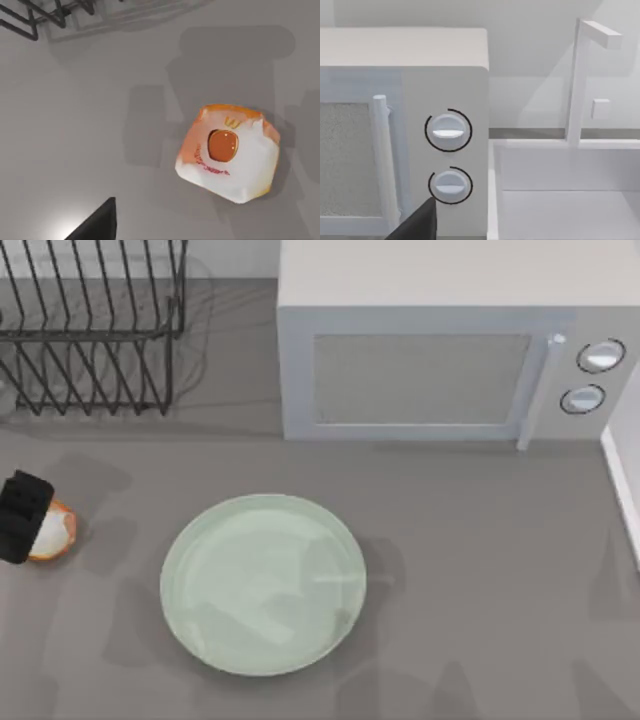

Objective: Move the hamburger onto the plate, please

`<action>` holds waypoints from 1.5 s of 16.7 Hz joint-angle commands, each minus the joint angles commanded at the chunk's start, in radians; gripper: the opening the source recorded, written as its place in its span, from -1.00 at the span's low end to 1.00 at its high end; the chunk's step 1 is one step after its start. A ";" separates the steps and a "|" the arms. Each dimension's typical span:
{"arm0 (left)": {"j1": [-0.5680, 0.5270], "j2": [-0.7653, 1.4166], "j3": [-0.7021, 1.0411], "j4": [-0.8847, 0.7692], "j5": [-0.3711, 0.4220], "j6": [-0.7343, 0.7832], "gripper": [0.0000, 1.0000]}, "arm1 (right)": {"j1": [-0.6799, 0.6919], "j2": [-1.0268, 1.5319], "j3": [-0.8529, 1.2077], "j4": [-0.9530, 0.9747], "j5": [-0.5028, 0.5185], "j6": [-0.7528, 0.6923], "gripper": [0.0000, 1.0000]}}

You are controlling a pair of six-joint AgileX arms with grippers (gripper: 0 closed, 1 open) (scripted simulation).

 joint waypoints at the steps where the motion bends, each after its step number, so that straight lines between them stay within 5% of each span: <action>1: 0.000 0.094 0.066 -0.052 0.000 0.036 1.00 | 0.000 0.000 0.000 0.000 0.000 0.000 1.00; 12: 0.002 0.808 0.581 -0.434 0.001 0.316 1.00 | 0.000 0.000 0.000 0.000 0.000 0.000 1.00; 20: 0.001 0.838 0.599 -0.444 0.000 0.327 1.00 | 0.000 0.000 0.000 0.000 0.000 0.000 1.00; 25: 0.002 0.906 0.520 -0.295 0.001 0.328 1.00 | 0.000 0.000 0.000 0.000 0.000 0.000 1.00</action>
